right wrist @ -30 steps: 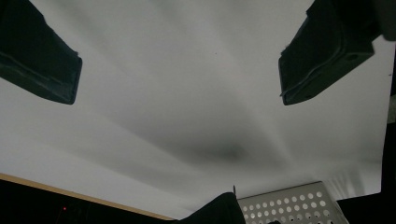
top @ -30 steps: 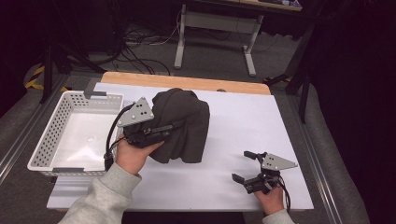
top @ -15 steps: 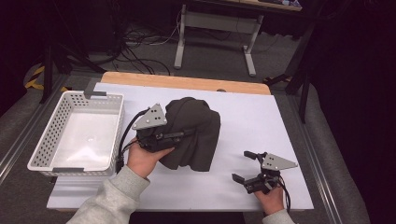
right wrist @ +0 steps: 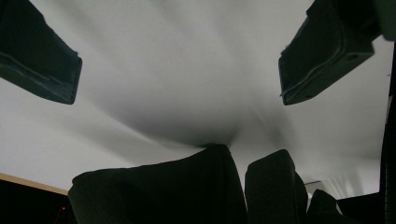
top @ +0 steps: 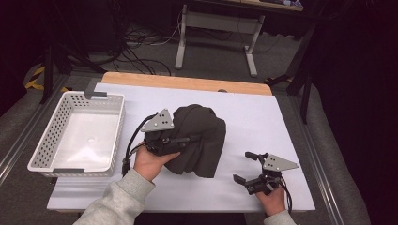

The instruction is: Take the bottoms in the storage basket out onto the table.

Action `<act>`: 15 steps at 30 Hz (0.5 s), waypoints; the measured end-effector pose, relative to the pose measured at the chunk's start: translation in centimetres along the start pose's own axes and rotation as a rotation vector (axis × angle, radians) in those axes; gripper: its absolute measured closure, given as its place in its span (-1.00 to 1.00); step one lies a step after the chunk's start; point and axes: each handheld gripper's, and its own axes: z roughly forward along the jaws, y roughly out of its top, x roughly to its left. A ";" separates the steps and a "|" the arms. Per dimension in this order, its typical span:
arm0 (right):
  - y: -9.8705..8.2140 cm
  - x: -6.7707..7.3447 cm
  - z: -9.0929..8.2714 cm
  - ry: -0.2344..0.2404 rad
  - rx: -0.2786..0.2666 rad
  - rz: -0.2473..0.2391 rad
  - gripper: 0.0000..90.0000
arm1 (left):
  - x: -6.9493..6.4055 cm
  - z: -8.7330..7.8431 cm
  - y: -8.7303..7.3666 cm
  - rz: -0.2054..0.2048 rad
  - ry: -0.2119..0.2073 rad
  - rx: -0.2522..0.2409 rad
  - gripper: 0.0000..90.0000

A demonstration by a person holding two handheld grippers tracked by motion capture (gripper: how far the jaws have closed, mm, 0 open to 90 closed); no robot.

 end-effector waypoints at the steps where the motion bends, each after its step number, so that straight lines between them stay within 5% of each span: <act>1: 0.0 0.0 0.0 0.000 0.000 0.000 -1.00 | 0.0 0.1 0.0 -0.004 -0.003 0.001 0.45; 15: 0.0 0.0 0.0 0.006 0.000 -0.001 -1.00 | 1.1 1.8 -0.8 -0.028 -0.002 0.028 0.40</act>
